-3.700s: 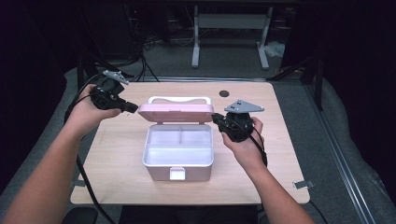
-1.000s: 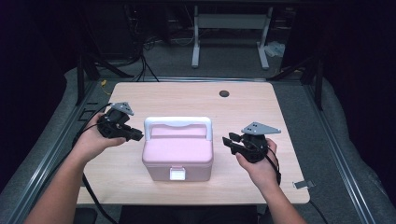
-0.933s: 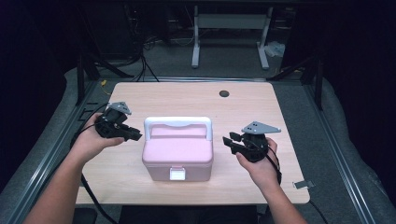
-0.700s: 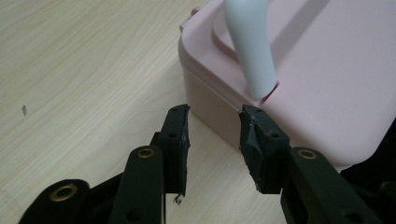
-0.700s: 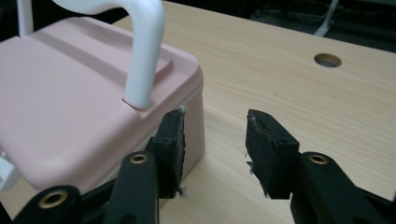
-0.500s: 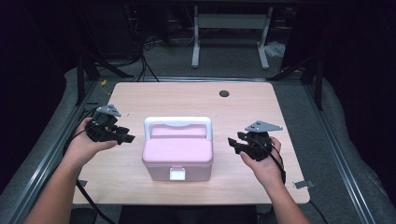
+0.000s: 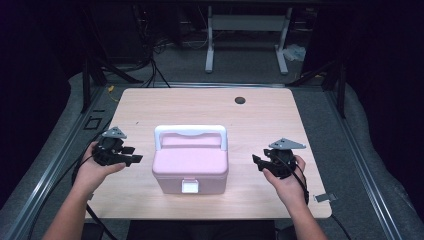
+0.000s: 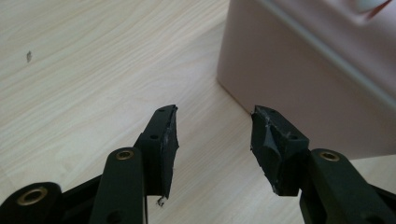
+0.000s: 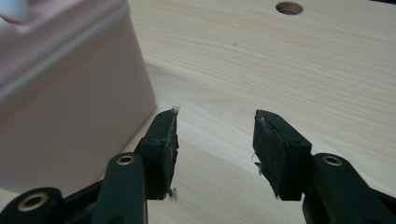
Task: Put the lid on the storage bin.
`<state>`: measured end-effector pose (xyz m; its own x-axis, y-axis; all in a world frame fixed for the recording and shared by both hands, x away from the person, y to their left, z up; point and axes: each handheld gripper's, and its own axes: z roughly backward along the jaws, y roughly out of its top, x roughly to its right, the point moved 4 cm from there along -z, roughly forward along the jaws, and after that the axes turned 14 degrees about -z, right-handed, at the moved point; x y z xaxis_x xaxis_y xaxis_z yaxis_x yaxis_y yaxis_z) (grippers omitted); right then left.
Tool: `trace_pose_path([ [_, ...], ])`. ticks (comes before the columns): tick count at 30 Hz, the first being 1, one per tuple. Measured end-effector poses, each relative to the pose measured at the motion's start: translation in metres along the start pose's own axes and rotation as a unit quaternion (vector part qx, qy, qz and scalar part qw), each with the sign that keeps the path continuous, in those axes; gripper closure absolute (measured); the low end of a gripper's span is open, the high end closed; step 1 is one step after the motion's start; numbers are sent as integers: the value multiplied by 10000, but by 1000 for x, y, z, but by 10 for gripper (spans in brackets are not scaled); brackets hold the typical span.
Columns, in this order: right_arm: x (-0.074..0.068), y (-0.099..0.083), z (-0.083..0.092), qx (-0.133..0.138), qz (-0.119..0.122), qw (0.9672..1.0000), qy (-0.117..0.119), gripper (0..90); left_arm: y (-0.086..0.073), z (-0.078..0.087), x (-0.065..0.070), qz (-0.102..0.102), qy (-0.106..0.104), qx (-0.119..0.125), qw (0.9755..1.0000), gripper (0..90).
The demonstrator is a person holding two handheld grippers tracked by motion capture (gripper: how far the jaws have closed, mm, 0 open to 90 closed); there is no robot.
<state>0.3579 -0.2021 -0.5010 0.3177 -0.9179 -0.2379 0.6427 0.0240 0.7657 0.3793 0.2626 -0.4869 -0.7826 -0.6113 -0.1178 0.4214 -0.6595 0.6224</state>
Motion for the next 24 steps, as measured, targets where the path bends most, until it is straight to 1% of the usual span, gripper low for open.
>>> trace_pose_path([
  [1,2,-2,-1,22,19,9999,-102,488,-4,-3,1,41,39,1,10000,507],
  [2,3,-4,-1,13,25,10000,-81,485,-7,-6,2,95,53,11,9999,505],
  [3,5,-6,-2,11,28,10000,-89,483,-11,-8,4,96,17,2,10000,502],
  [6,8,-11,-6,30,31,9999,-147,478,-23,-17,8,185,-28,-15,9998,495],
  [9,11,-16,-9,-45,44,9998,-175,475,-32,-23,10,233,-30,7,9997,489],
  [11,13,-18,-13,-66,59,9997,-216,469,-36,-25,9,197,-1,17,9998,482],
  [12,14,-18,-14,-63,76,9997,-228,466,-38,-27,9,235,7,20,9997,478],
  [14,15,-20,-16,-83,79,9997,-199,462,-42,-28,8,230,34,34,9997,474],
  [15,16,-21,-18,-68,83,9997,-225,461,-44,-30,8,246,44,54,9997,471],
  [17,19,-24,-21,-125,91,9996,-227,458,-48,-32,7,240,112,112,9996,471],
  [19,20,-29,-25,-115,61,9997,-229,457,-52,-35,6,245,181,148,9994,471],
  [22,22,-35,-32,-278,112,9993,-203,457,-58,-40,6,252,236,93,9994,471],
  [24,22,-38,-36,-319,132,9992,-224,457,-61,-43,6,286,202,41,9994,472],
])
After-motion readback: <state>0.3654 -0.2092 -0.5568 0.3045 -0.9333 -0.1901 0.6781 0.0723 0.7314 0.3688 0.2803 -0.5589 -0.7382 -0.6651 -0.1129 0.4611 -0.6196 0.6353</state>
